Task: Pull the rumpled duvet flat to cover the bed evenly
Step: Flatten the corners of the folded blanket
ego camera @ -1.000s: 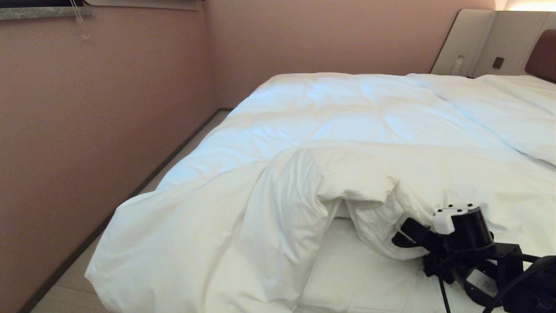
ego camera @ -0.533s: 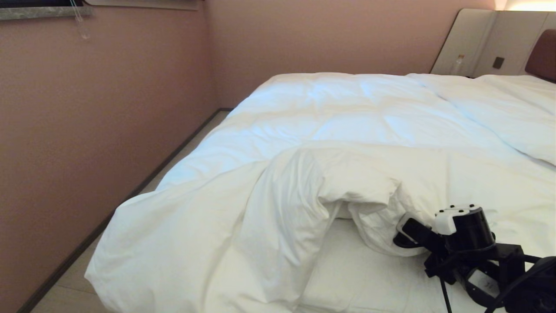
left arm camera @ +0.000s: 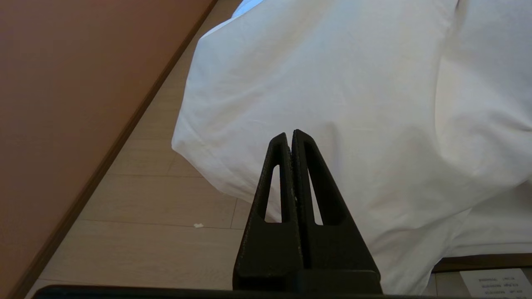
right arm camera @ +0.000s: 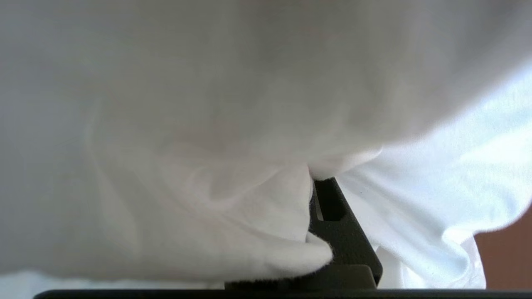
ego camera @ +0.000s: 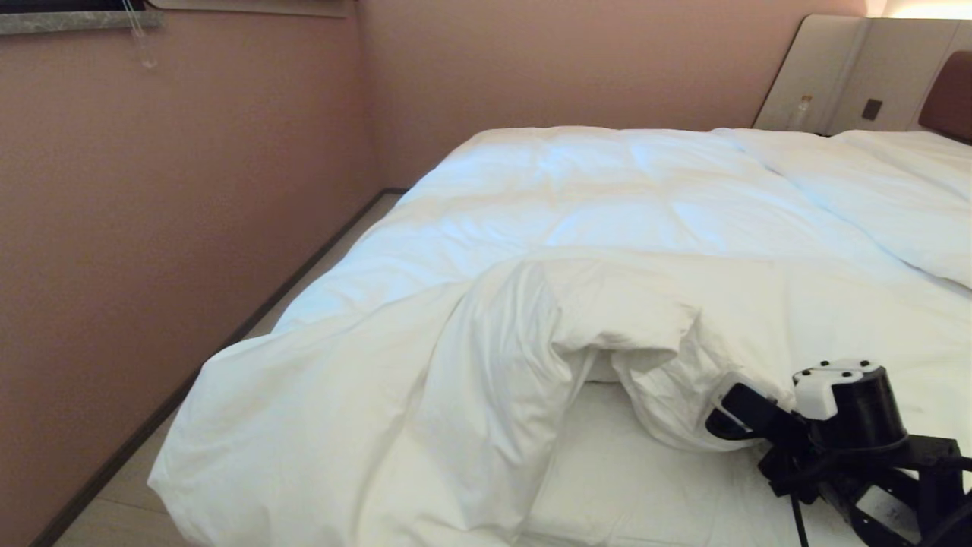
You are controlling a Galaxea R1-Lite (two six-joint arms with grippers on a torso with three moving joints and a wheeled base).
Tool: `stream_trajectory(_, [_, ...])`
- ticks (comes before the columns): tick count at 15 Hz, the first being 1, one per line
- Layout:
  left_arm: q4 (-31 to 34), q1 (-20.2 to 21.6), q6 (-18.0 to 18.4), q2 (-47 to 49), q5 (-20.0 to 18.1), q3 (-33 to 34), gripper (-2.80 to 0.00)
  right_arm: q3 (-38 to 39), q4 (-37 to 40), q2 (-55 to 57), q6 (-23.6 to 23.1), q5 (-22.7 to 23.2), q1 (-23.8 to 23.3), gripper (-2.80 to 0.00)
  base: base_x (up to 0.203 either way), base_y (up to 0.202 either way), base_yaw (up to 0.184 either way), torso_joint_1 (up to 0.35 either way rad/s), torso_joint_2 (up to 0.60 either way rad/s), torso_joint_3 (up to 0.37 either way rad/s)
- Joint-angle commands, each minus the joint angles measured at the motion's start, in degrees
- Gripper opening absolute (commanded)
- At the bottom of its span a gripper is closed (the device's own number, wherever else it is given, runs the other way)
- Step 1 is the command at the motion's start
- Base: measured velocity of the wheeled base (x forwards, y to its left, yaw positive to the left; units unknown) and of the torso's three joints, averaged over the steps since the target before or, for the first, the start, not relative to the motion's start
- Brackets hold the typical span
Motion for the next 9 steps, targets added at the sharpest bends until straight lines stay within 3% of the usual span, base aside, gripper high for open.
stream_trajectory(1, [0.0,0.02,0.02,-0.02,-0.04,0.0,-2.8,1.3,0.95,-5.35,-0.22,0.2,0.24,-2.8,0.0,0.0,0.0,0.0,0.0,0.0])
stream_trajectory(9, [0.0,0.02,0.02,-0.02,-0.04,0.0,-2.8,3.73,12.42,-26.95,-0.93,0.51,1.0,-2.8,0.0,0.0,0.0,0.0,0.0,0.0])
